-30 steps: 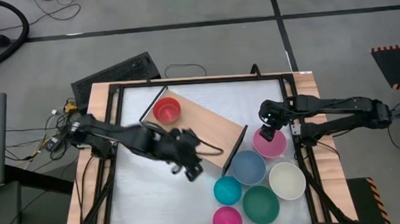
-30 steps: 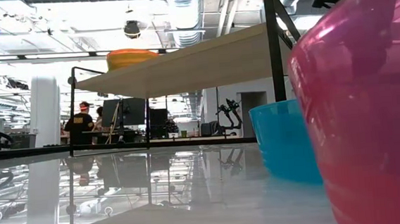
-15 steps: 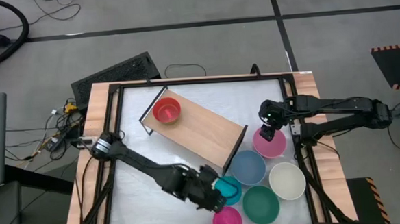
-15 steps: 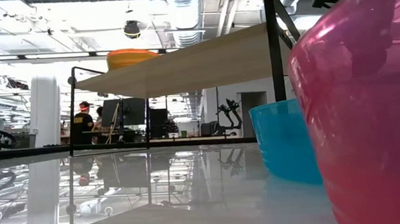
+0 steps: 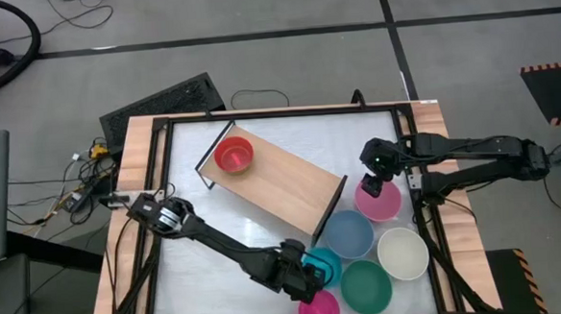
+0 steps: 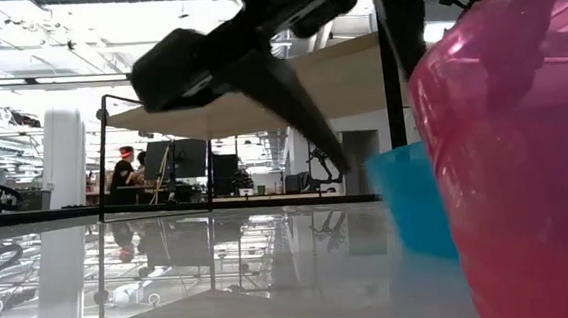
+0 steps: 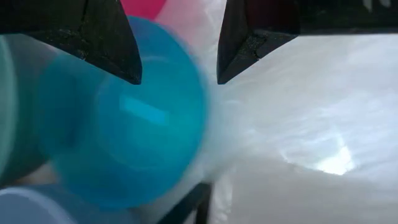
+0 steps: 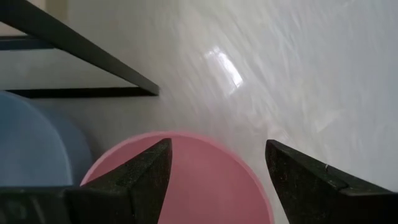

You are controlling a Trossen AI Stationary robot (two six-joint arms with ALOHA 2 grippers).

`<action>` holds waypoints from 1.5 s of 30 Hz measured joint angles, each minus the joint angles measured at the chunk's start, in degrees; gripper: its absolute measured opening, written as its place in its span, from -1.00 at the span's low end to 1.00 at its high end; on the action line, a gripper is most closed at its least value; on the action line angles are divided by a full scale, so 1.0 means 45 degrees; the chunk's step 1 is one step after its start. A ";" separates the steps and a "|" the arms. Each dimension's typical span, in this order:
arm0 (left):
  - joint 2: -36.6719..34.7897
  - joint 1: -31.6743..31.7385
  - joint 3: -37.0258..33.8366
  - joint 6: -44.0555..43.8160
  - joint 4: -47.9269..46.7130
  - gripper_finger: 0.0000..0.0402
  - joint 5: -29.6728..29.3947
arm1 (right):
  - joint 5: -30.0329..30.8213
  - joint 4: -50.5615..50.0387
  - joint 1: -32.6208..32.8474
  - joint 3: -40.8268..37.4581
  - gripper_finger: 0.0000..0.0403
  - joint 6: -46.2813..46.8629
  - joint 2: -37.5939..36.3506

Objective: Place and stack bowls onto a shelf
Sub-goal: Stack the small light blue bowl on the top of the small orange bowl on the shelf

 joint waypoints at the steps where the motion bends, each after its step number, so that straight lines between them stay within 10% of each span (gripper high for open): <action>1: 0.0000 0.0000 -0.0004 -0.0074 -0.0053 -0.04 -0.0048 | 0.0000 -0.0024 0.0000 0.0000 0.42 -0.0014 0.0000; 20: 0.0478 0.0337 0.0443 0.0427 -0.0399 -0.06 0.0430 | -0.0010 0.0047 0.0000 0.0000 0.42 -0.0242 -0.0005; 33: 0.0559 0.0349 0.0438 0.0560 -0.0190 -0.95 0.1190 | -0.0005 0.0142 0.0002 0.0000 0.42 -0.0238 0.0000; 45: 0.0559 0.0416 0.1964 0.1171 -0.0755 -1.00 0.0678 | 0.0005 0.0170 0.0000 0.0000 0.42 -0.0349 0.0000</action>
